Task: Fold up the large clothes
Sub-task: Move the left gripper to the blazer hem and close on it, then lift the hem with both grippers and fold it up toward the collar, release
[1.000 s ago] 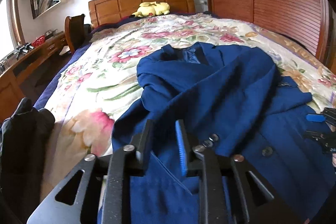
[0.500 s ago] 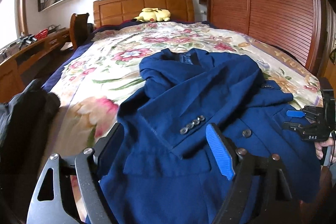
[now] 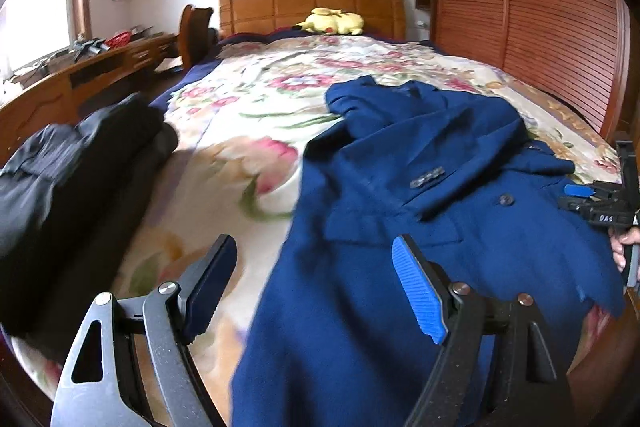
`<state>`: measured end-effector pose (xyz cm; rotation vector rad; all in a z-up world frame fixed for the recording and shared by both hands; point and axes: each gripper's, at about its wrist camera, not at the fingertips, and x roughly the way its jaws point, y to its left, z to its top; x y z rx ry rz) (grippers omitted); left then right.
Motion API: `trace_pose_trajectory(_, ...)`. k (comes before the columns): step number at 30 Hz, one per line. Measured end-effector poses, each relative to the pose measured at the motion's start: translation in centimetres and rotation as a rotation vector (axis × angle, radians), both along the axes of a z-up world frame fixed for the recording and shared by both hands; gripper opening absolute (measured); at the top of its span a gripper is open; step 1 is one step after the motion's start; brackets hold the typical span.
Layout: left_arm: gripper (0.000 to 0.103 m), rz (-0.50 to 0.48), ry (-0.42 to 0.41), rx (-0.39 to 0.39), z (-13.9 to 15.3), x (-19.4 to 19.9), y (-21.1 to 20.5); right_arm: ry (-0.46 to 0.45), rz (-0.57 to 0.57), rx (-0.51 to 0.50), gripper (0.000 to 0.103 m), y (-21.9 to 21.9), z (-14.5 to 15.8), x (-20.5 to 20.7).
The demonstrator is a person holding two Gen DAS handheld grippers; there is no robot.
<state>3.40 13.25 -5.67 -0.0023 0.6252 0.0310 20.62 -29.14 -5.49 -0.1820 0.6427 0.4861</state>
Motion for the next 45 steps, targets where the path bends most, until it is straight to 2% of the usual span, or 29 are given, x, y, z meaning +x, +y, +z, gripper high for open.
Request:
trace_pose_trajectory(8, 0.081, 0.016, 0.024, -0.015, -2.1, -1.1, 2.3, 0.017, -0.023, -0.028, 0.063, 0.3, 0.3, -0.1)
trace_pose_trajectory(10, 0.076, 0.015, 0.036, -0.02, -2.6, -1.2, 2.6, 0.03, -0.043, -0.045, 0.063, 0.2, 0.8, -0.4)
trace_pose_trajectory(14, 0.068, -0.001, 0.059, -0.046, -3.6, -1.6, 3.1, 0.031, -0.071, -0.016, 0.063, -1.2, 1.7, -2.4)
trace_pose_trajectory(17, 0.067, -0.005, 0.072, -0.042, -4.1, -1.7, 3.0, 0.003, -0.103, -0.065, 0.063, -2.5, 2.0, -4.1)
trace_pose_trajectory(25, 0.066, -0.024, 0.077, -0.057, -4.5, -2.7, 2.8, 0.047, -0.158, -0.097, 0.063, -6.3, 1.5, -5.9)
trace_pose_trajectory(27, 0.065, -0.027, 0.078, -0.061, -4.5, -2.9, 2.8, 0.087, -0.152, -0.08, 0.063, -6.7, 1.2, -6.0)
trace_pose_trajectory(31, 0.065, -0.026, 0.085, -0.088, -4.7, -3.3, 3.0, 0.107, -0.137, -0.057, 0.063, -7.0, 1.2, -6.7)
trace_pose_trajectory(35, 0.064, -0.021, 0.089, -0.115, -4.8, -3.4, 3.1, 0.129, -0.072, -0.025, 0.063, -6.7, 1.1, -7.6)
trace_pose_trajectory(37, 0.057, -0.028, 0.088, -0.124, -4.8, -3.5, 3.0, 0.124, -0.049, -0.034, 0.062, -6.2, 0.8, -8.0)
trace_pose_trajectory(39, 0.046, -0.043, 0.091, -0.132, -4.7, -3.7, 2.7, 0.126, -0.04, -0.022, 0.056, -6.3, 0.6, -7.9)
trace_pose_trajectory(41, 0.02, -0.059, 0.094, -0.131, -4.4, -3.9, 2.4, 0.133, -0.032, 0.003, 0.051, -6.6, 0.5, -7.7)
trace_pose_trajectory(42, 0.014, -0.061, 0.093, -0.127, -4.2, -4.1, 2.2, 0.134, -0.028, 0.012, 0.045, -6.7, 0.4, -7.7)
trace_pose_trajectory(44, 0.006, -0.073, 0.093, -0.109, -3.6, -4.5, 1.6, 0.124, -0.037, 0.008, 0.04, -6.7, 0.4, -7.9)
trace_pose_trajectory(45, 0.006, -0.078, 0.081, -0.1, -3.0, -4.9, 1.1, 0.122, -0.052, 0.008, 0.031, -6.7, 0.5, -8.0)
